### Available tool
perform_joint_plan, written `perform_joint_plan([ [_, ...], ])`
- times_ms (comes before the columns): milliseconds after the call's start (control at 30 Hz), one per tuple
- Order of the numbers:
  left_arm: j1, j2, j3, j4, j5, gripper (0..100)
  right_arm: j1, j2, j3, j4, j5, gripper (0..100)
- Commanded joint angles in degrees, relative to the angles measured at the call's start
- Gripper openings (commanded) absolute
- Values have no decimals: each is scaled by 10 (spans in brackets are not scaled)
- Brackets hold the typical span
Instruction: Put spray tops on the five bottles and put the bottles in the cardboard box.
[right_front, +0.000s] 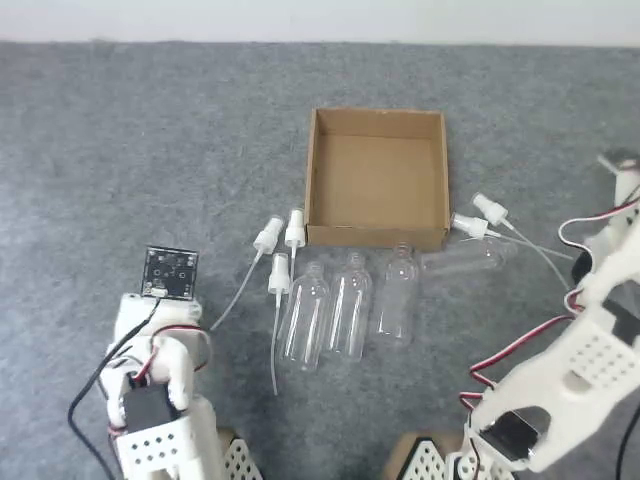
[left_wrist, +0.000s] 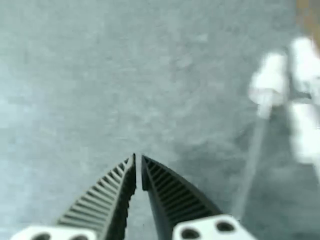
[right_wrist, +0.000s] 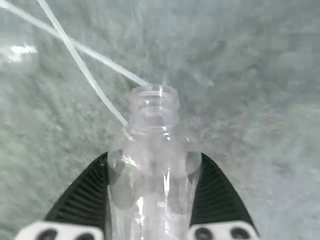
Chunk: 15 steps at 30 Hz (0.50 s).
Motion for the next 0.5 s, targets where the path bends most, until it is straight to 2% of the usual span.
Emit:
perform_joint_plan([
  [0, -10, 3, -44, -9, -45, 13, -50, -120, 15, 8, -50, 6],
  [133, -9, 5, -143, 74, -43, 13, -102, -191, 101, -22, -72, 6],
  [233, -9, 40, -215, 105, -59, 13, -134, -265, 198, -54, -72, 6],
  [333, -6, 149, -277, 105, -59, 13, -160, -358, 313, -81, -69, 6],
  [467, 39, 361, -409, 123, -38, 13, -179, -481, 454, -146, -65, 6],
])
